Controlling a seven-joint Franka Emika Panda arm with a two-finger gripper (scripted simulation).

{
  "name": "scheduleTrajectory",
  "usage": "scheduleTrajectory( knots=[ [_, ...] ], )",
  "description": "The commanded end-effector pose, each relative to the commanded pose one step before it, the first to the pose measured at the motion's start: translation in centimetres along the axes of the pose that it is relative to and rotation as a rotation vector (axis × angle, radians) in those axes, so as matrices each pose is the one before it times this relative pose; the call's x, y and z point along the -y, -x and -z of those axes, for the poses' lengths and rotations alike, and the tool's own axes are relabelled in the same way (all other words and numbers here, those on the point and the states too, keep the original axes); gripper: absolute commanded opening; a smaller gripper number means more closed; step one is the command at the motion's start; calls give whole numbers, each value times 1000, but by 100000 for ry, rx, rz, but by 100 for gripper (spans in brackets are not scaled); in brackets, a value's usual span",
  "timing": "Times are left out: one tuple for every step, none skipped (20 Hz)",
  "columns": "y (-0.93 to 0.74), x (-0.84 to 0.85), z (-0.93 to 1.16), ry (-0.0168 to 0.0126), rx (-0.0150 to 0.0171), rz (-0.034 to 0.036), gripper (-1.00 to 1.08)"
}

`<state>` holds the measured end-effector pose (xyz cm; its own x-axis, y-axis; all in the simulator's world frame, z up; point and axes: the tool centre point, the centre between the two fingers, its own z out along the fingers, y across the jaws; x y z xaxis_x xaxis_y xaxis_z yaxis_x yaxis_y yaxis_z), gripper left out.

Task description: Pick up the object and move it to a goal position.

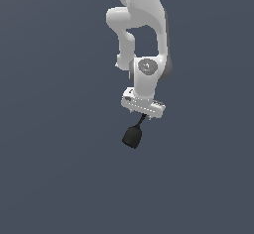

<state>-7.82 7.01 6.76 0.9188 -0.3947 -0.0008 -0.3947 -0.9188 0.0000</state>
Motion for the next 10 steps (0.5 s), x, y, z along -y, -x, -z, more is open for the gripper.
scheduleTrajectory(
  knots=[
    [3, 2, -2, 1, -1, -2, 100],
    [2, 1, -30, 0, 0, 0, 100],
    [5, 2, -90, 0, 0, 0, 100],
    [9, 3, -150, 0, 0, 0, 100],
    [13, 3, -209, 0, 0, 0, 100],
    [-2, -27, -262, 1, -13, -68, 100],
    [20, 5, -326, 0, 0, 0, 100],
    [6, -26, -377, 1, -13, -68, 100],
    [28, 6, -439, 0, 0, 0, 100],
    [12, -24, -487, 2, -13, -68, 100]
  ],
)
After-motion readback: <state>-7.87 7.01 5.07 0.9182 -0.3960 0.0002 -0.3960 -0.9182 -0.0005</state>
